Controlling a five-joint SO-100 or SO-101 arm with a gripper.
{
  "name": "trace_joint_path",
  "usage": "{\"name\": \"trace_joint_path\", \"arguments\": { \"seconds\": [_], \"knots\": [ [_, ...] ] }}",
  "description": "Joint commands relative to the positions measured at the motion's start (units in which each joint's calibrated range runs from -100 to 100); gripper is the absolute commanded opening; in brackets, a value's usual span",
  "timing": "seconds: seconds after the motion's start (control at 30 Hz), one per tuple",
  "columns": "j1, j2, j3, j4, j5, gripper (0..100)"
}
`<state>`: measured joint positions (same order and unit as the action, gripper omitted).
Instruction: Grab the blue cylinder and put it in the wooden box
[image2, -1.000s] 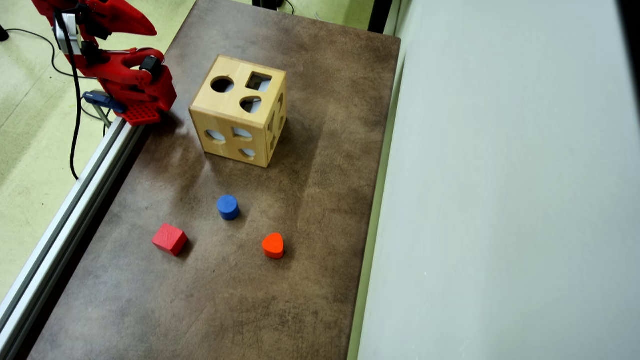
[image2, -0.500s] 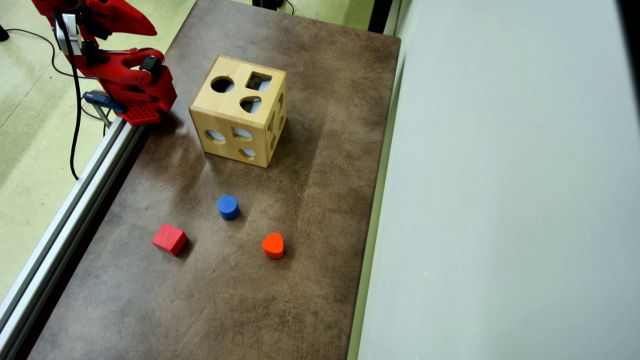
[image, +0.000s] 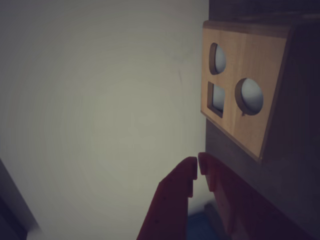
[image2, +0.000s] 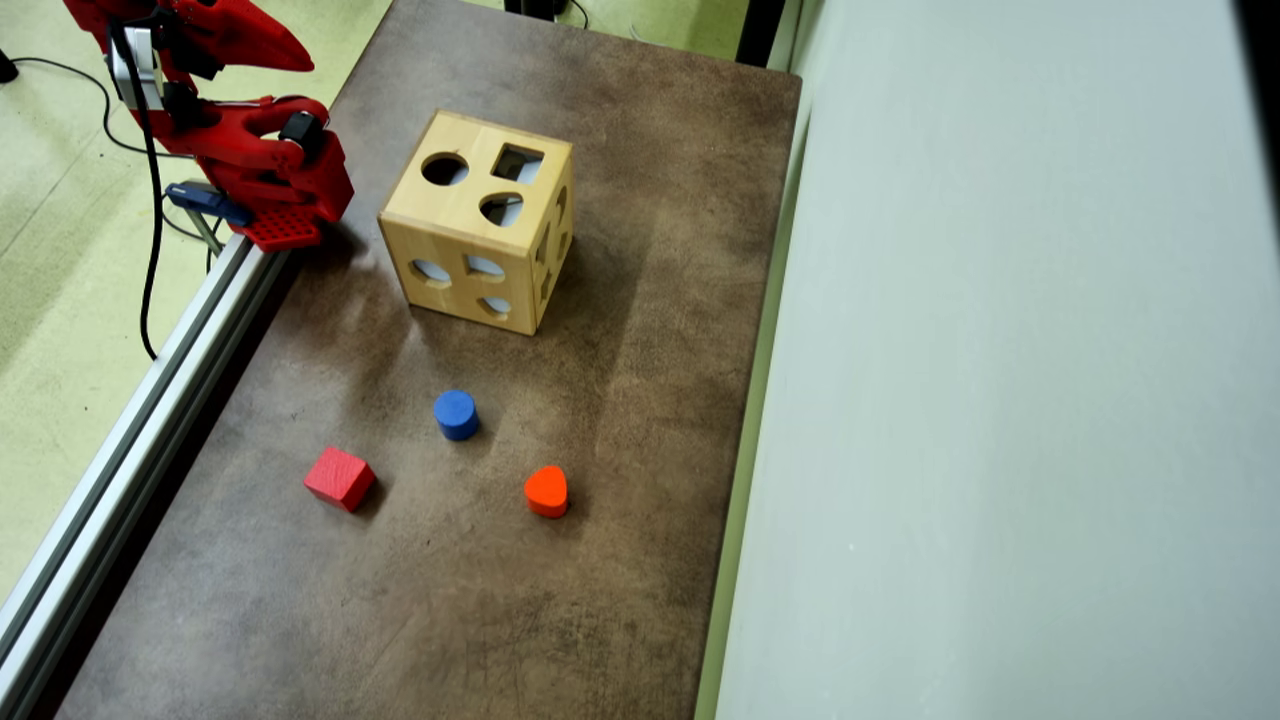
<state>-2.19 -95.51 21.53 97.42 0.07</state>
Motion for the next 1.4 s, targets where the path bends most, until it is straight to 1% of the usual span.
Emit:
{"name": "trace_joint_path", "arguments": {
  "seconds": [0.0, 0.2, 0.33, 0.6, 0.73, 0.87, 1.37],
  "knots": [
    [-0.26, 0.01, -0.16, 0.09, -0.15, 1],
    [0.41, 0.35, -0.69, -0.07, 0.24, 1],
    [0.56, 8.33, -1.86, -0.23, 0.29, 1],
    [0.78, 26.85, -21.45, -0.23, 0.29, 1],
    [5.83, 37.29, -29.85, -0.15, 0.29, 1],
    [11.63, 45.36, -33.79, -0.15, 0.29, 1],
    [26.34, 73.30, -33.25, 0.01, -0.05, 1]
  ]
}}
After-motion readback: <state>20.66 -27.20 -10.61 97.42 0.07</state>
